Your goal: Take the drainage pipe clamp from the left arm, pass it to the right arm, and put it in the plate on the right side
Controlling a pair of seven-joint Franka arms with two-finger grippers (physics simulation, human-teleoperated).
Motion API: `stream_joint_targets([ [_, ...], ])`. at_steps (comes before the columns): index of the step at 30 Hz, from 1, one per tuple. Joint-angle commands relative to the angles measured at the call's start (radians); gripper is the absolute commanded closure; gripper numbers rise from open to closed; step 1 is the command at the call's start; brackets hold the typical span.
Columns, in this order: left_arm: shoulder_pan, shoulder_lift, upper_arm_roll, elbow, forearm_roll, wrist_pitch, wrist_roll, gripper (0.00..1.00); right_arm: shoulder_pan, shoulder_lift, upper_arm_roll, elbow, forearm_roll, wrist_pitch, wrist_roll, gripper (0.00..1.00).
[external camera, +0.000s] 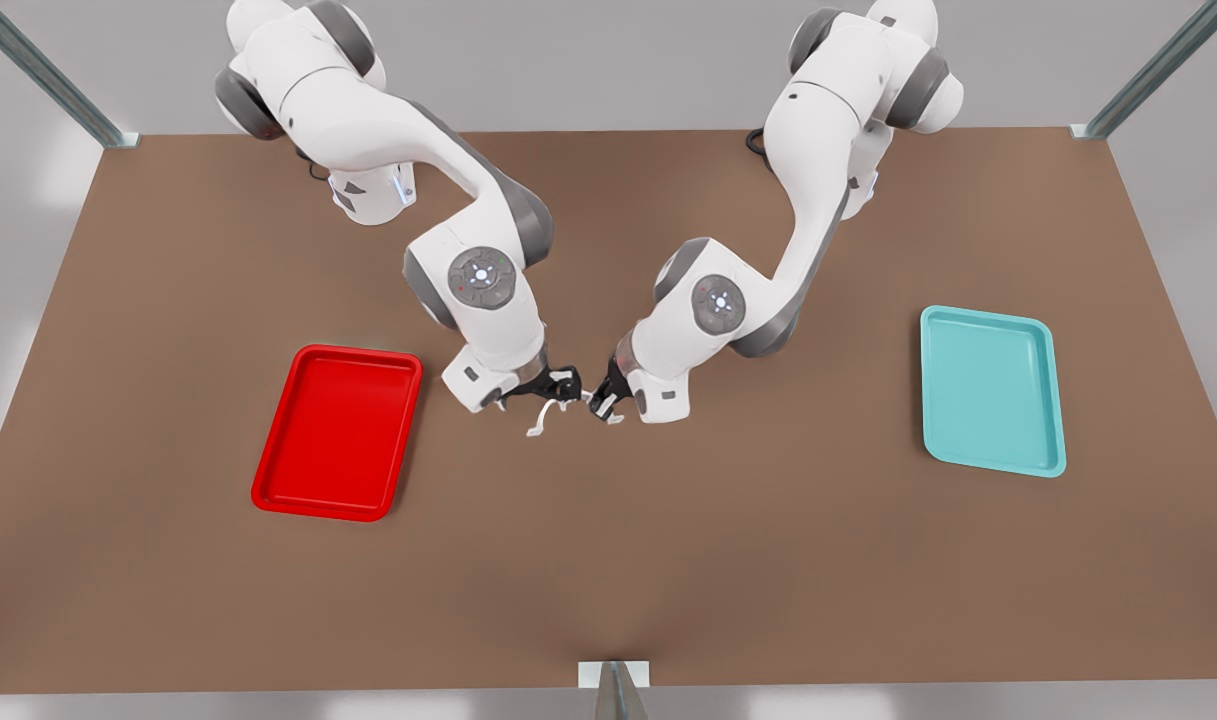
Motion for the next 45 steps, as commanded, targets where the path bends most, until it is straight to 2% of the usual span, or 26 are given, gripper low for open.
stream_joint_targets([
  [1,0.000,-0.003,0.000,0.004,0.000,0.003,-0.184,0.79,0.004,0.007,0.000,-0.001,-0.032,0.016,0.316,0.00],
  [5,-0.002,-0.003,0.000,0.007,0.000,0.003,-0.193,0.79,0.011,0.021,0.000,-0.004,-0.068,0.031,0.316,0.00],
  [6,-0.003,-0.001,0.000,0.007,0.000,0.002,-0.193,0.79,0.014,0.022,0.000,-0.004,-0.090,0.031,0.317,0.08],
  [7,-0.005,-0.001,0.000,0.007,0.000,0.004,-0.195,0.79,0.019,0.022,0.000,-0.004,-0.091,0.029,0.316,0.41],
  [8,-0.006,0.000,0.000,0.005,0.000,0.004,-0.197,0.79,0.019,0.022,0.000,-0.004,-0.091,0.031,0.316,0.60],
  [10,-0.006,0.000,0.000,0.005,0.001,0.004,-0.197,0.79,0.024,0.022,0.000,-0.004,-0.091,0.037,0.316,0.77],
  [15,-0.008,0.005,-0.001,0.005,0.001,0.004,-0.197,0.79,0.025,0.028,0.000,-0.002,-0.142,0.039,0.316,0.79],
  [16,-0.008,0.005,-0.001,0.005,0.001,0.004,-0.184,0.49,0.025,0.028,0.000,-0.002,-0.142,0.039,0.316,0.79],
  [17,-0.008,0.005,-0.001,0.005,0.003,0.004,-0.184,0.00,0.024,0.027,0.000,-0.002,-0.142,0.039,0.316,0.79],
  [25,-0.014,-0.015,0.000,0.007,0.041,-0.006,-0.177,0.00,0.019,0.013,0.000,-0.045,-0.140,0.003,0.304,0.79],
  [27,0.020,-0.043,0.000,0.005,0.061,-0.047,-0.160,0.00,-0.015,0.001,0.002,-0.064,-0.142,0.005,0.291,0.79],
  [29,0.086,-0.070,-0.001,0.007,0.059,-0.190,0.043,0.00,-0.073,-0.031,0.003,-0.111,-0.150,0.020,0.196,0.79],
  [30,0.147,-0.089,-0.004,0.007,0.058,-0.289,0.171,0.00,-0.122,-0.044,0.028,-0.133,-0.148,0.022,0.130,0.79],
  [33,0.420,-0.142,0.007,0.007,0.102,-0.581,0.832,0.00,-0.463,-0.073,0.246,-0.228,-0.150,0.023,-0.181,0.79],
  [34,0.505,-0.154,0.005,0.007,0.177,-0.635,1.092,0.00,-0.532,-0.073,0.282,-0.251,-0.150,0.022,-0.230,0.79],
  [36,0.564,-0.228,0.008,0.005,0.369,-0.645,1.376,0.00,-0.599,-0.082,0.290,-0.277,-0.151,0.020,-0.338,0.79],
  [37,0.578,-0.250,0.005,0.007,0.417,-0.699,1.382,0.00,-0.636,-0.082,0.293,-0.285,-0.151,0.019,-0.402,0.79],
  [38,0.655,-0.305,-0.041,-0.005,0.418,-0.691,1.383,0.00,-0.670,-0.079,0.293,-0.286,-0.151,0.019,-0.472,0.79],
  [40,0.666,-0.447,-0.046,-0.131,0.421,-0.651,1.479,0.00,-0.745,-0.050,0.292,-0.278,-0.151,0.025,-0.635,0.79],
  [43,0.623,-0.444,-0.047,-0.122,0.494,-0.653,1.483,0.00,-0.832,-0.042,0.293,-0.324,-0.150,-0.006,-0.795,0.79],
  [45,0.623,-0.437,-0.047,-0.122,0.481,-0.651,1.472,0.00,-0.963,-0.047,0.373,-0.423,-0.150,-0.007,-0.816,0.79],
])
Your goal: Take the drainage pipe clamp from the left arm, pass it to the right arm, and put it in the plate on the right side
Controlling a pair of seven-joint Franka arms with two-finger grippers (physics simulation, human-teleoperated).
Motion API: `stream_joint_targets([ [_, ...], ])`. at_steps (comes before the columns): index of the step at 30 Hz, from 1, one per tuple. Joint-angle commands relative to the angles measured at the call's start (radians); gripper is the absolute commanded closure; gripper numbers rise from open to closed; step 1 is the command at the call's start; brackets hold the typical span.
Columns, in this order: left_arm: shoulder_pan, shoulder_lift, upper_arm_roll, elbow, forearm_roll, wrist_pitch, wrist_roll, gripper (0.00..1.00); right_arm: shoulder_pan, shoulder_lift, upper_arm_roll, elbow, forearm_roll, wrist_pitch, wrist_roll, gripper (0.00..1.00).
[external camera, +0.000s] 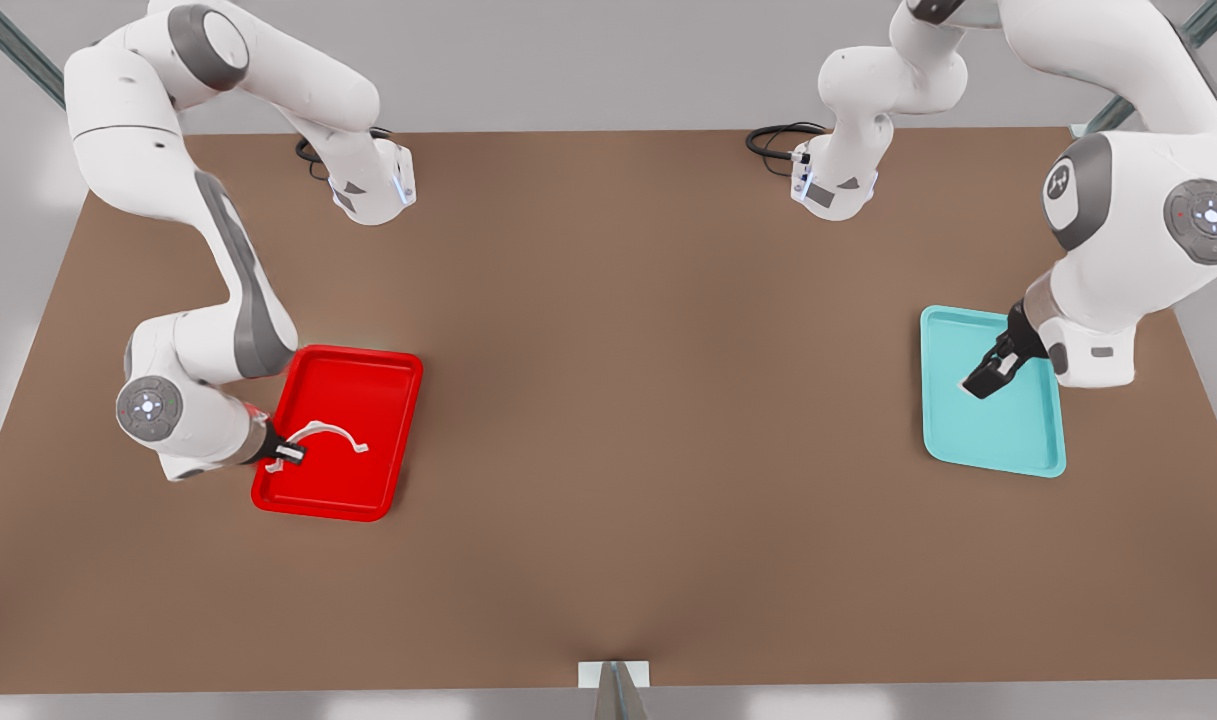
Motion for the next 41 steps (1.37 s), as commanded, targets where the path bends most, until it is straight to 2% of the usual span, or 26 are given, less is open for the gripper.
stream_joint_targets([
  [1,0.000,0.007,0.000,0.000,0.028,-0.046,0.766,0.00,-0.057,-0.001,0.043,-0.044,-0.003,-0.022,-0.599,0.79],
  [10,0.002,0.044,0.000,0.009,-0.025,-0.009,0.774,0.00,-0.074,0.048,0.031,-0.084,-0.006,-0.038,-0.585,0.79],
  [19,0.000,0.044,0.000,0.009,-0.027,-0.005,0.769,0.00,-0.066,0.224,0.017,-0.075,-0.177,0.057,-0.538,0.79],
  [20,0.000,0.044,0.000,0.009,-0.027,-0.005,0.766,0.00,-0.065,0.226,0.017,-0.075,-0.177,0.052,-0.513,0.33],
  [21,0.000,0.044,0.000,0.009,-0.027,-0.006,0.763,0.00,-0.060,0.223,0.021,-0.072,-0.177,0.049,-0.475,0.00],
  [23,0.000,0.042,0.000,0.009,-0.030,-0.006,0.763,0.00,-0.072,0.194,0.090,-0.004,-0.177,0.005,-0.475,0.00],
  [25,0.000,0.042,0.000,0.009,-0.028,-0.005,0.763,0.00,-0.134,0.189,0.257,0.195,-0.178,-0.189,-0.473,0.00],
  [26,0.000,0.041,0.000,0.009,-0.028,-0.006,0.763,0.00,-0.143,0.142,0.302,0.267,-0.169,-0.239,-0.481,0.00],
  [27,-0.003,0.042,0.000,0.009,-0.027,-0.006,0.763,0.00,-0.126,-0.022,0.279,0.264,-0.126,-0.236,-0.485,0.00],
  [28,-0.006,0.042,0.000,0.009,-0.027,-0.006,0.763,0.00,0.068,-0.219,-0.036,0.261,0.138,-0.241,-0.499,0.00],
  [29,-0.006,0.042,0.000,0.009,-0.028,-0.006,0.763,0.00,0.357,-0.314,-0.406,0.232,0.233,-0.262,-0.547,0.00],
  [30,-0.006,0.042,0.000,0.009,-0.028,-0.006,0.762,0.00,0.512,-0.358,-0.604,0.195,0.308,-0.275,-0.553,0.00],
  [31,-0.006,0.042,0.000,0.009,-0.028,-0.006,0.762,0.00,0.523,-0.378,-0.631,0.194,0.362,-0.324,-0.576,0.00],
  [32,-0.006,0.042,0.000,0.009,-0.030,-0.006,0.762,0.00,0.518,-0.406,-0.612,0.134,0.362,-0.344,-0.587,0.00],
  [34,-0.006,0.042,0.000,0.009,-0.030,-0.006,0.762,0.00,0.555,-0.388,-0.615,0.190,0.389,-0.504,-0.584,0.00],
  [36,-0.007,0.042,0.000,0.009,-0.028,-0.006,0.763,0.00,0.554,-0.412,-0.464,0.200,0.345,-0.493,-0.561,0.00],
  [37,-0.007,0.042,0.000,0.009,-0.028,-0.006,0.763,0.00,0.552,-0.400,-0.450,0.230,0.284,-0.509,-0.562,0.00],
  [38,-0.007,0.042,0.000,0.009,-0.028,-0.006,0.763,0.00,0.508,-0.372,-0.488,0.283,0.342,-0.401,-0.562,0.00],
  [41,-0.007,0.042,0.000,0.009,-0.027,-0.006,0.762,0.00,0.508,-0.381,-0.486,0.261,0.331,-0.359,-0.498,0.00],
])
